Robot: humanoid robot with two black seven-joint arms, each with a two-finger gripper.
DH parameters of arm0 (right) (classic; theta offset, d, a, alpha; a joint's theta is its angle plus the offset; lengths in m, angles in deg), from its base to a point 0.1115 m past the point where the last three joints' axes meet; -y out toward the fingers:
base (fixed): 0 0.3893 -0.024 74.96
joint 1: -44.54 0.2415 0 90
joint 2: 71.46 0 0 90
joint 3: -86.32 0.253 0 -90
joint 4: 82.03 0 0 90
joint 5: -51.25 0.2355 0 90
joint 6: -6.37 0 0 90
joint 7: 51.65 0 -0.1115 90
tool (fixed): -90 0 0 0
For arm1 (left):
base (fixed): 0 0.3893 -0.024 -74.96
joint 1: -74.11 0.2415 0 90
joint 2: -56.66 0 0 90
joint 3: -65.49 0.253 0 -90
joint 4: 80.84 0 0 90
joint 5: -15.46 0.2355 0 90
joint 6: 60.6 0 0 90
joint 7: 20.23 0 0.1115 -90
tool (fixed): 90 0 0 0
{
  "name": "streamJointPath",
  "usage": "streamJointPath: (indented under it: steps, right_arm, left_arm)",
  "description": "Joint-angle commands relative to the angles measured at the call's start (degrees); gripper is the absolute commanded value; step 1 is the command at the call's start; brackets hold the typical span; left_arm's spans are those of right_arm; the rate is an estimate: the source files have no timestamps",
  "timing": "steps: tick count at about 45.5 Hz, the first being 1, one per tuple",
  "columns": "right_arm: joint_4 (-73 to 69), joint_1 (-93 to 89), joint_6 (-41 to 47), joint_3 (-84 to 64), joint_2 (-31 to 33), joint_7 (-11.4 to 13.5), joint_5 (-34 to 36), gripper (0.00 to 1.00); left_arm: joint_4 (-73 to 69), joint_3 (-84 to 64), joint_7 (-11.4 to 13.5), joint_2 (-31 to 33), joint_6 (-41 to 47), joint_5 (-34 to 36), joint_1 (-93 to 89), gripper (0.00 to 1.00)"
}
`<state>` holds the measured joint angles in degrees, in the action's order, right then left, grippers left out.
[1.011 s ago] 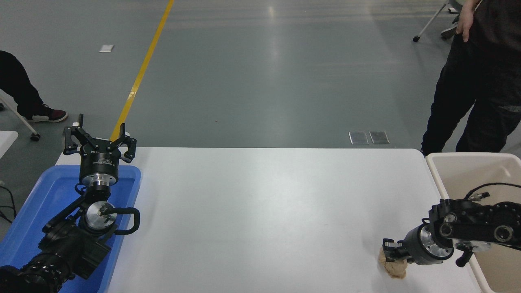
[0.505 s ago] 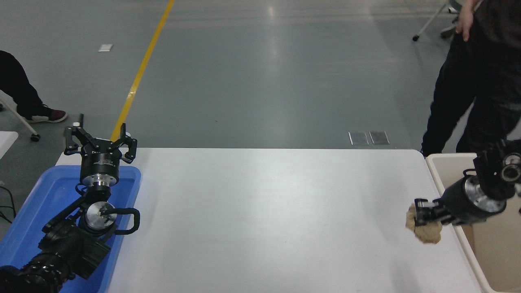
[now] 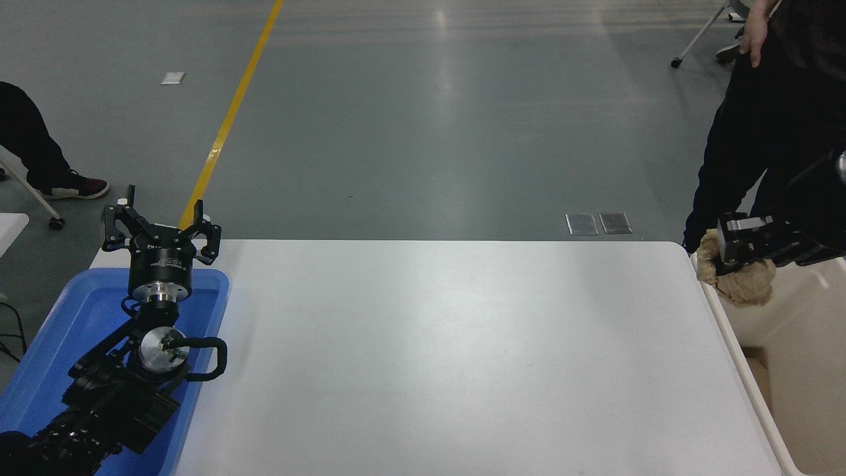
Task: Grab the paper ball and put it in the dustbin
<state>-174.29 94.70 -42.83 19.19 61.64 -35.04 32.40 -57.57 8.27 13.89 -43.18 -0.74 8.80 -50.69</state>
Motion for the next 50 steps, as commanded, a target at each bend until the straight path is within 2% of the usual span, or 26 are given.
streamJointPath:
  steps: [1, 9, 19, 30, 37, 44, 50]
  right_arm:
    - [8.13, -2.96, 0.16, -2.21, 0.39, -0.61, -2.33, 0.0]
    - [21.04, -14.37, -1.6, -1.43, 4.61, -4.04, -10.15, 0.0]
    - [43.28, -40.55, -14.77, 4.89, 6.81, -8.61, -10.95, 0.0]
    - [54.8, -70.97, -24.71, 25.27, 6.02, -8.0, -10.25, 0.0]
    - [60.34, -84.87, -29.81, 36.36, 1.2, -6.86, -9.55, 0.0]
    - [65.88, -92.17, -32.54, 40.85, -6.54, -4.92, -2.88, 0.0]
    - [67.99, -94.46, -34.47, 41.64, -11.37, -1.85, 3.81, 0.0]
  left_arm:
    - [0.02, 0.0, -0.02, 0.0, -0.01, 0.07, 0.0, 0.99]
    - [-0.07, 0.0, -0.02, 0.0, -0.01, 0.07, 0.0, 0.99]
    - [-0.07, 0.0, -0.02, 0.0, 0.08, -0.02, 0.0, 0.99]
    - [0.02, 0.0, 0.07, 0.0, 0.08, -0.02, 0.0, 0.99]
    - [-0.07, 0.0, 0.07, 0.0, 0.08, -0.02, 0.0, 0.99]
    - [-0.07, 0.0, 0.07, 0.0, 0.08, -0.02, 0.0, 0.99]
    - [-0.07, 0.0, 0.07, 0.0, 0.08, -0.02, 0.0, 0.99]
